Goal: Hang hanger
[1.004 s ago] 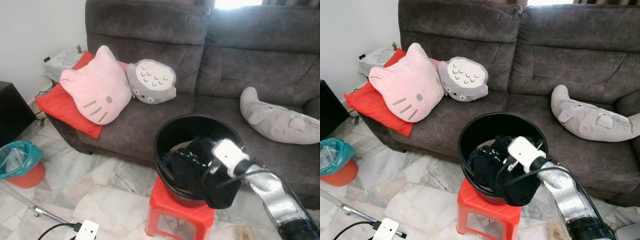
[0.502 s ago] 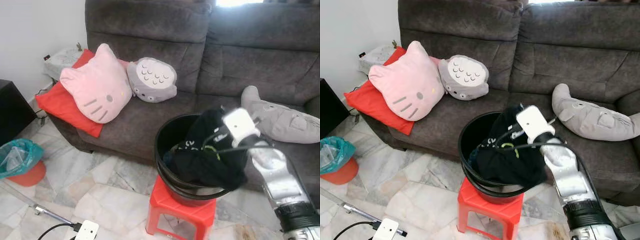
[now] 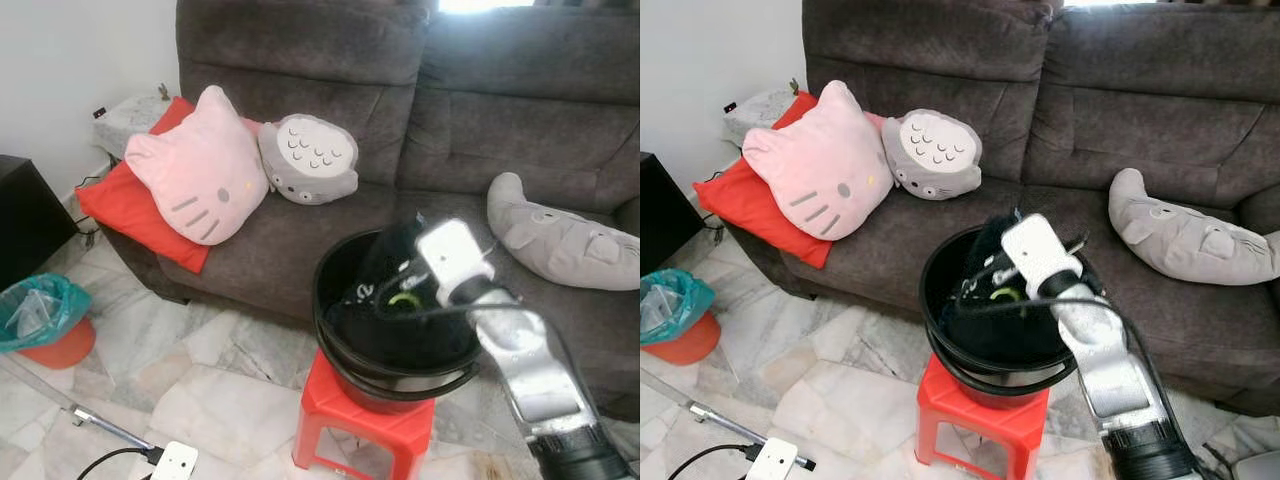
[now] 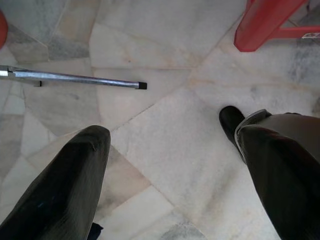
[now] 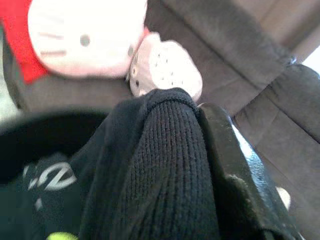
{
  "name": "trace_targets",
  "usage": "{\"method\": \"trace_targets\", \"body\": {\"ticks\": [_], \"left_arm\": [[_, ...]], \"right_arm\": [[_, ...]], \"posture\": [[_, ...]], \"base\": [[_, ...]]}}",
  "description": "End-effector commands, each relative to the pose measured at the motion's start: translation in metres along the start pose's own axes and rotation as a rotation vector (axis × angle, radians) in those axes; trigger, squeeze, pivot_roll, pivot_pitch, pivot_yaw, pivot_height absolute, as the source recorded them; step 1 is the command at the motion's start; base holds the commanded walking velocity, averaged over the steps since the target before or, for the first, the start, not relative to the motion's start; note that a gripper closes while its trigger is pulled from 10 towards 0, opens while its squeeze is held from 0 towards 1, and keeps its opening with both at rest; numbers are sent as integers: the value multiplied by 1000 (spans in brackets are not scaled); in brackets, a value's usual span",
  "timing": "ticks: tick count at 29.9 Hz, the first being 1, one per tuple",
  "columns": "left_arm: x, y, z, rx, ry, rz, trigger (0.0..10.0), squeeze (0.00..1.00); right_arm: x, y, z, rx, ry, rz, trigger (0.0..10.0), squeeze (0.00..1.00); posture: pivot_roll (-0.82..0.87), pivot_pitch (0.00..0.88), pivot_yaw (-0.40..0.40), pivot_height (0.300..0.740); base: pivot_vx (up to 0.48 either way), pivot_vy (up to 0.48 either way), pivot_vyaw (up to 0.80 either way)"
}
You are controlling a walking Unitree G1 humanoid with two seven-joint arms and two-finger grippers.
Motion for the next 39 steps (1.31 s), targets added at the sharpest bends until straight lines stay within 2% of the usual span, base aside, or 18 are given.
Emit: {"method": "trace_targets", "body": {"ticks": [1,3,6,7,11,19,25,39], "left_arm": [[0,-4,3,0,-9,-14,10000,0],[0,-2,5,-2,-15,-7,10000,0],[0,-1,6,-3,-16,-3,10000,0],[0,-1,7,-2,-18,-2,10000,0],[1,3,8,-19,-22,15,10000,0],[0,4,3,-23,-20,29,10000,0],[-1,3,3,-26,-22,29,10000,0],[-1,-1,2,-24,-21,15,10000,0]], "right_arm": [[1,6,7,-48,-3,8,10000,0],[4,5,18,16,-62,-12,10000,0],[5,6,22,66,-88,-12,10000,0],[8,5,29,100,-137,-36,10000,0],[16,5,29,129,-181,-68,10000,0],[18,10,32,172,-219,-62,10000,0],[18,4,30,187,-225,-85,10000,0],[18,6,36,178,-252,-83,10000,0]], "posture": [[-139,0,35,740],[-135,0,32,740],[-132,0,32,740],[-126,0,33,740],[-113,0,39,740],[-108,0,53,740],[-101,0,52,740],[-108,0,55,740]], "base": [[0,0,0],[0,0,0],[0,0,0],[0,0,0],[0,0,0],[-257,0,0],[-311,0,0],[-310,0,0]]}}
Point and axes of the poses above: a point about 5 cm out from each wrist's last joint towards the gripper, its own x axis pointing out of the wrist towards the gripper, its own y axis along the axis of the wrist's last joint, z = x × y, the point moved 5 cm from there along x, pointing out of the wrist towards the gripper, and after that the axes turned 15 degrees about -x, right-handed, at the moved point
